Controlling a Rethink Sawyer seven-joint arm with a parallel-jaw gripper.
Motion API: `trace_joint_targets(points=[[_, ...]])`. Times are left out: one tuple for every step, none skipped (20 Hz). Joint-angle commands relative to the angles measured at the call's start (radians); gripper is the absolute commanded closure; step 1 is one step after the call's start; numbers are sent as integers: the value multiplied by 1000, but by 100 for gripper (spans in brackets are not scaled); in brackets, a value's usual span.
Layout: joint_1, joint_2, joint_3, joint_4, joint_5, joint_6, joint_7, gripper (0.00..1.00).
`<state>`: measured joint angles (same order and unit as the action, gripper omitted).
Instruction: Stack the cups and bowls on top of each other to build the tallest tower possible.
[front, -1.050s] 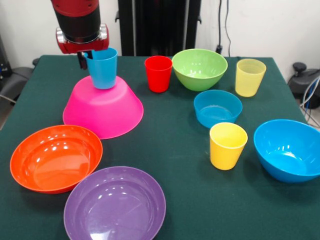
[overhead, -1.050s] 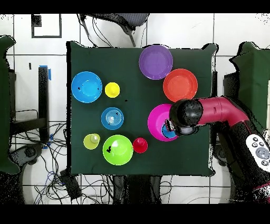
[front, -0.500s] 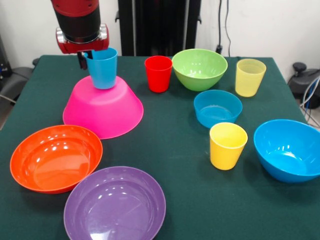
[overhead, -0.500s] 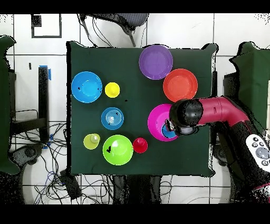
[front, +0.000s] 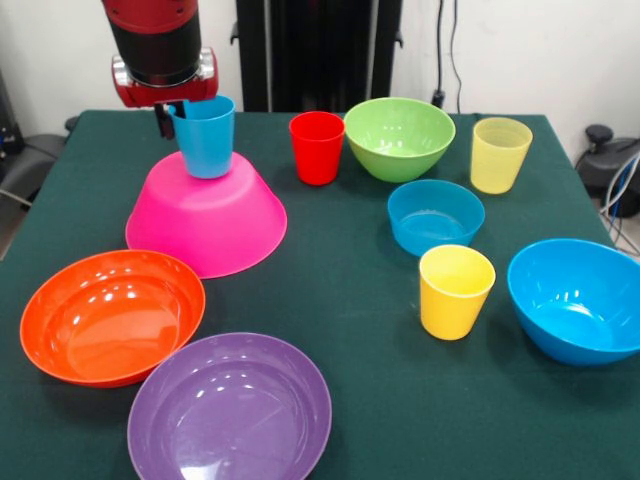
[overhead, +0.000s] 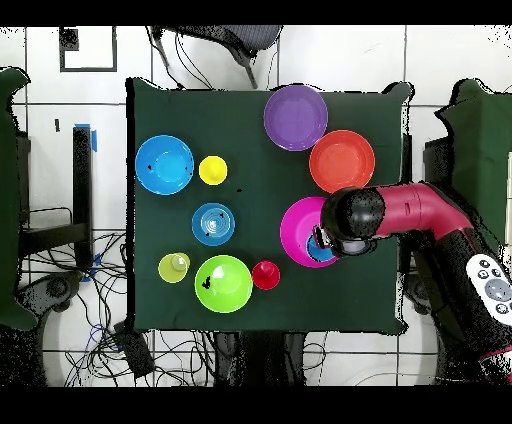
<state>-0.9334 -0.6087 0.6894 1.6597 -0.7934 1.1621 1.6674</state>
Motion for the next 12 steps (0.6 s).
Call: trace_joint_targets(points=[[37,22,-45,-36,-84,-10,-186,100],[37,22,-45,-35,-83,-11,-184,100],[37,22,-44,-35,-83,-12,-182,0],[37,22,-44,-35,-83,-12,-184,0],[35,22,-44,-33,-83,-14,-184,0],[35,22,-43,-33,-82,-15,-183,0],[35,22,-43,-33,-81,-15,-183,0],[35,23,-42,-34,-81,-15,-183,0],[35,23,-43,-33,-81,-17,-182,0],[34,23,-42,-33,-80,-20,-180,0],[35,24,-41,-34,-79,-20,-180,0],[34,24,-40,-34,-78,-21,-180,0]])
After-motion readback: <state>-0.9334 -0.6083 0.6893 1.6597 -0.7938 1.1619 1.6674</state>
